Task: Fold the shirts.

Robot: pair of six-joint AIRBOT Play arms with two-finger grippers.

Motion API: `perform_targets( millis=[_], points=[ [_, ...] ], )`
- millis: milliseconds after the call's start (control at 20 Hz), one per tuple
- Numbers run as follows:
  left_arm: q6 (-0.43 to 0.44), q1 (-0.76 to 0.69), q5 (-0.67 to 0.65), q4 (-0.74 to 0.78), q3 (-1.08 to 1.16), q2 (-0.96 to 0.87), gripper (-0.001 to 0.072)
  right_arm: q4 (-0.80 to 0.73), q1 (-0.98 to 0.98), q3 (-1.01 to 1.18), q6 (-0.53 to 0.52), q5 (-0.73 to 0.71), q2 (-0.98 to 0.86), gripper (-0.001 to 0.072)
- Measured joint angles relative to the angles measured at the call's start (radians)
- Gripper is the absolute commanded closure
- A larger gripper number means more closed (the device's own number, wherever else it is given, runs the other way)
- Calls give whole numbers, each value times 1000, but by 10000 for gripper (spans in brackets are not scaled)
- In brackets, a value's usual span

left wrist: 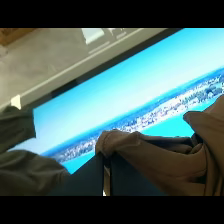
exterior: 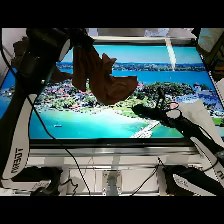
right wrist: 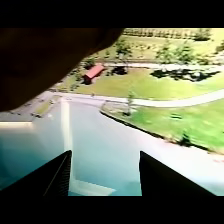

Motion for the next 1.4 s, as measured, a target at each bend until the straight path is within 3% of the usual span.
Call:
perform_targets(
  millis=[100, 200, 300, 400, 600, 1000, 1400],
  points=[
    [-2, 0, -24, -2, 0, 3, 688, 378, -10, 18, -300, -16, -68, 254],
    [-2, 0, -36, -3, 0, 4, 688, 638, -27, 56, -505, -29, -134, 290],
    [1, 2, -40, -5, 0, 5, 688, 789, -39, 111, -618, -27, -201, 300],
    [2, 3, -39, -4, 0, 5, 688, 866, -45, 171, -654, -24, -276, 300],
    [6, 4, -33, -2, 0, 5, 688, 811, -48, 278, -562, 16, -417, 410],
    [20, 11, -30, -1, 0, 5, 688, 644, -50, 339, -393, -8, -486, 410],
    [21, 21, -30, -2, 0, 5, 688, 363, -2, 346, -80, -49, -492, 413]
  ],
)
